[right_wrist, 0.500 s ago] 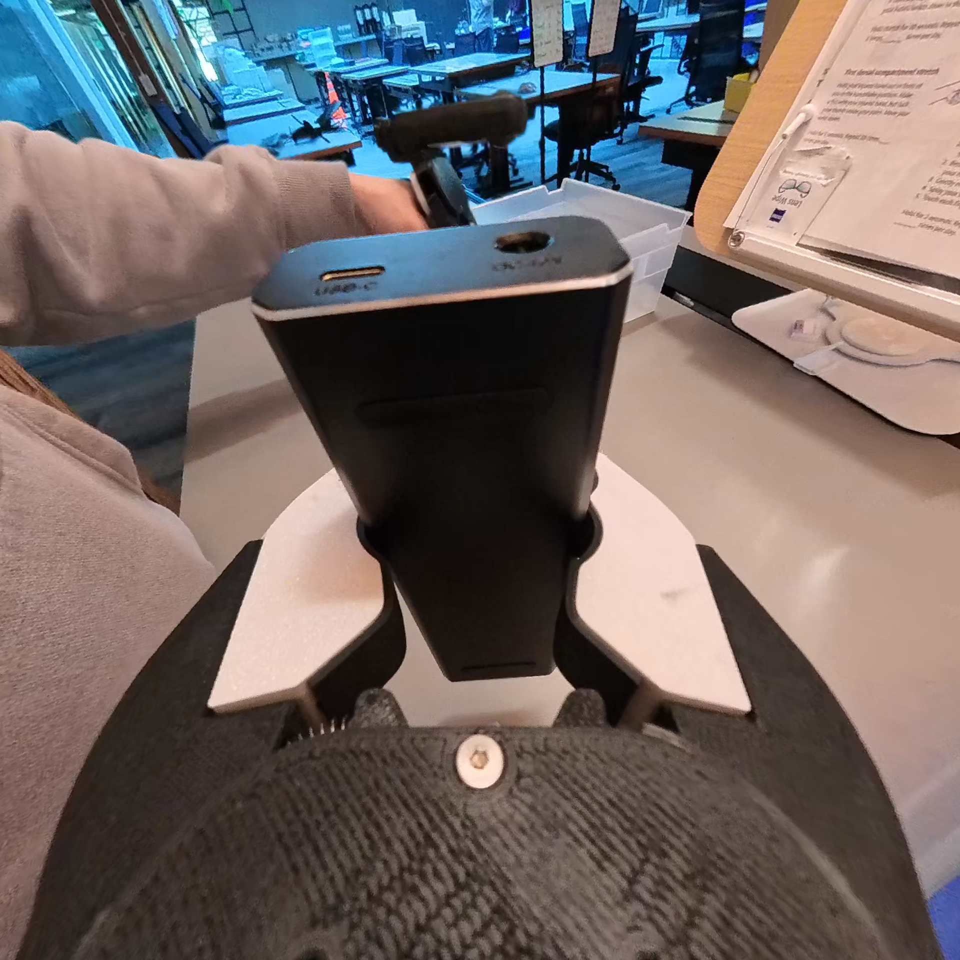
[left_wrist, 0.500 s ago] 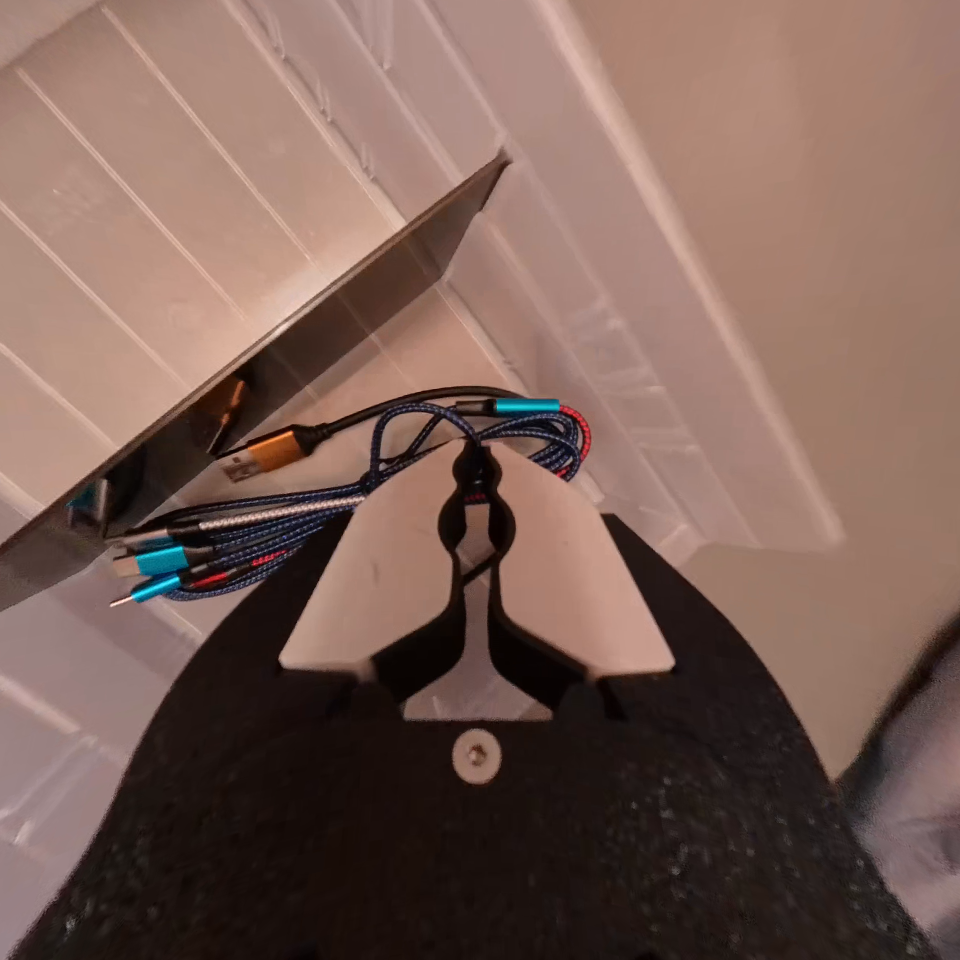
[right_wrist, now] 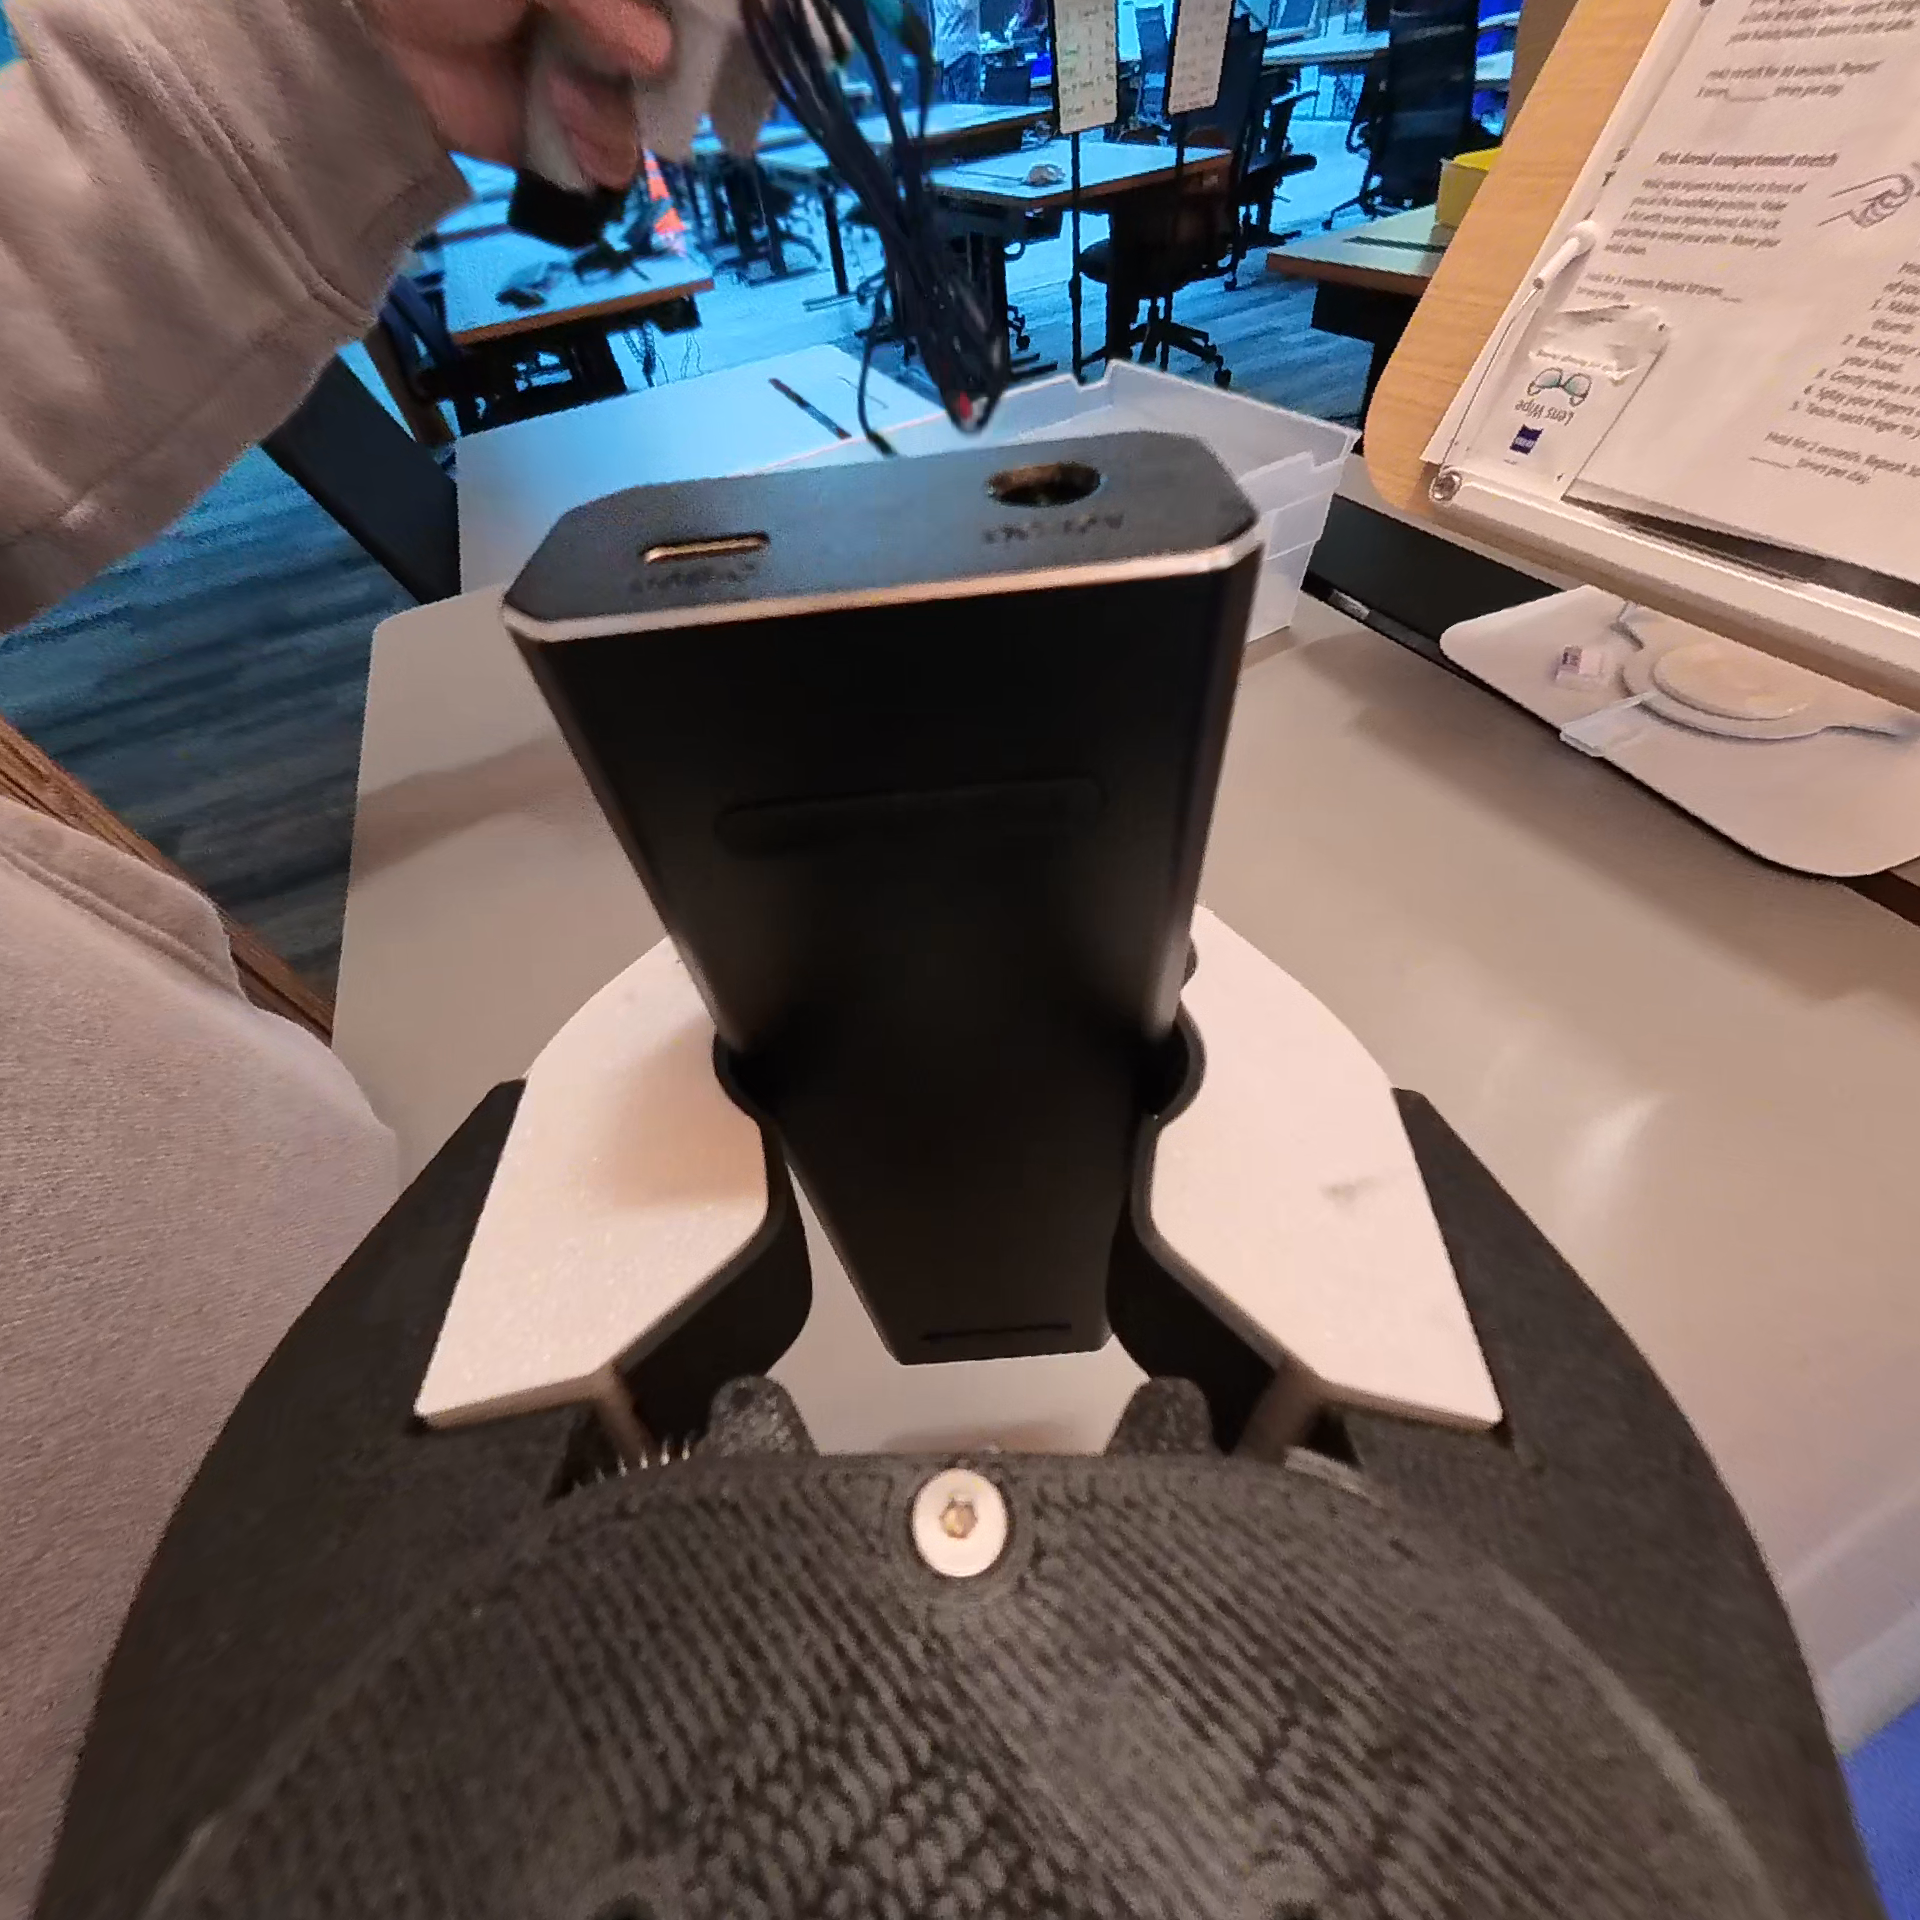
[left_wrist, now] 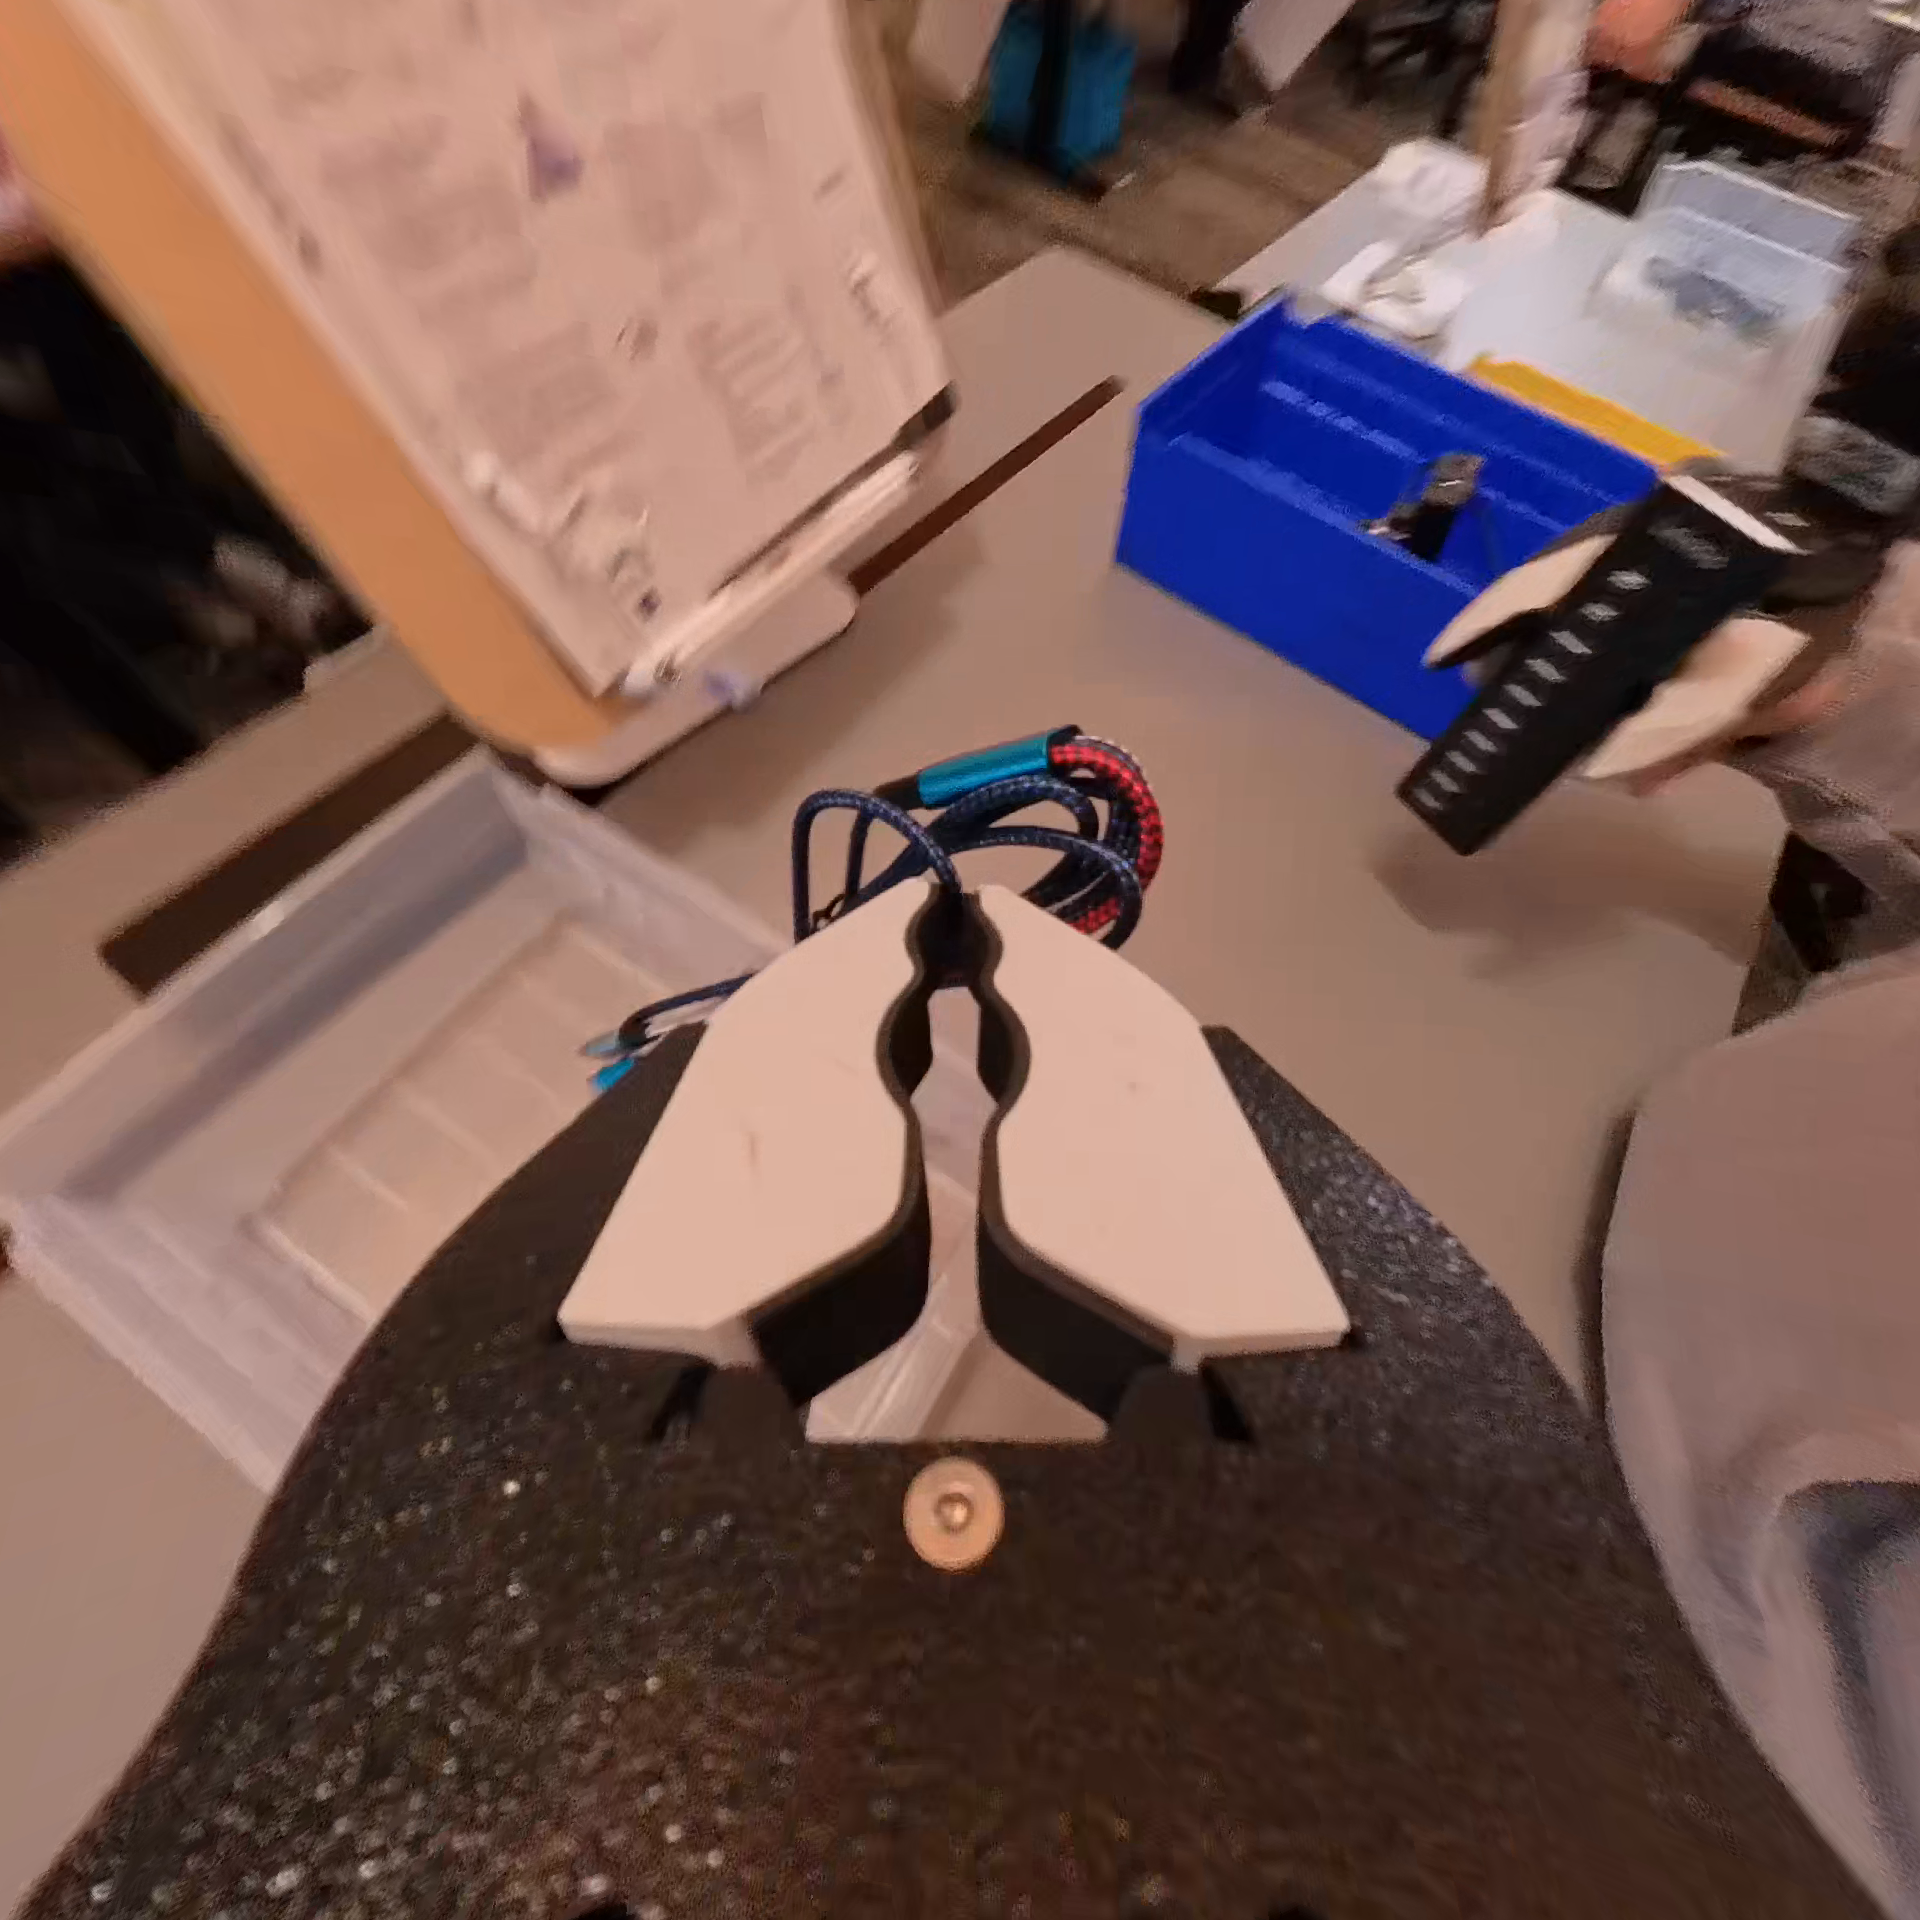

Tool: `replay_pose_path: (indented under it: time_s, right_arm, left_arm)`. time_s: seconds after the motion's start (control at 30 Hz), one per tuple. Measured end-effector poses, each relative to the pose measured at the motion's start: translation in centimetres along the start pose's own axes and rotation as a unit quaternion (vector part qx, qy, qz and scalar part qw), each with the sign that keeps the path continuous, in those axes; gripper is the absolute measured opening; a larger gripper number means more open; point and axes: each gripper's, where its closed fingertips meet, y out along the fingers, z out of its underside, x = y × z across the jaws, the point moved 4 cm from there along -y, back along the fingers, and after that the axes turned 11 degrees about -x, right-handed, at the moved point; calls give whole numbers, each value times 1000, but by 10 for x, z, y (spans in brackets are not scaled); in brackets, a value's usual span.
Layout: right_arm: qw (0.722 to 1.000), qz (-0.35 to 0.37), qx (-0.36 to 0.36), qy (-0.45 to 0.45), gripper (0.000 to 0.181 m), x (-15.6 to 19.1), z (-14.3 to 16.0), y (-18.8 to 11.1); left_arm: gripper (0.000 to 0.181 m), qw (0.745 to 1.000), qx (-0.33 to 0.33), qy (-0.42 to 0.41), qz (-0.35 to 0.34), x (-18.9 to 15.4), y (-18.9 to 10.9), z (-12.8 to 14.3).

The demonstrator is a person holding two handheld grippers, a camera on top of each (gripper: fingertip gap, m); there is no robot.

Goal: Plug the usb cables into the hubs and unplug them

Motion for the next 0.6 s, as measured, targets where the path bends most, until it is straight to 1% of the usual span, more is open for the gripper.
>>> replay_pose_path:
  time_s: [0.03, 0.1, 0.17, 0.23, 0.33, 0.43, 0.5, 0.6]
  right_arm:
    - [1000, 0, -2, 1, 73, -1, -1, -1]
    - [1000, 7, -8, 3, 73, -4, -3, -3]
    - [1000, 12, -11, 4, 73, -7, -4, -6]
    - [1000, 20, -16, 6, 73, -11, -5, -10]
    - [999, 29, -23, 10, 73, -15, -4, -16]
    - [999, 37, -27, 15, 73, -17, -3, -21]
    - [999, 40, -31, 18, 73, -17, -1, -24]
    - [999, 33, -32, 22, 73, -13, 3, -28]
  left_arm:
    - [2, 999, -14, 37, 22, -12, 0, -9]
    - [2, 991, -24, 113, 72, -41, 7, -16]
    - [2, 973, -11, 196, 121, -70, 23, -5]
    - [2, 950, 19, 269, 157, -99, 47, 19]
    - [2, 917, 58, 356, 169, -139, 88, 66]
    - [2, 886, 88, 404, 207, -177, 117, 117]
    - [2, 879, 100, 396, 247, -195, 126, 148]
    - [4, 872, 143, 384, 267, -201, 127, 184]
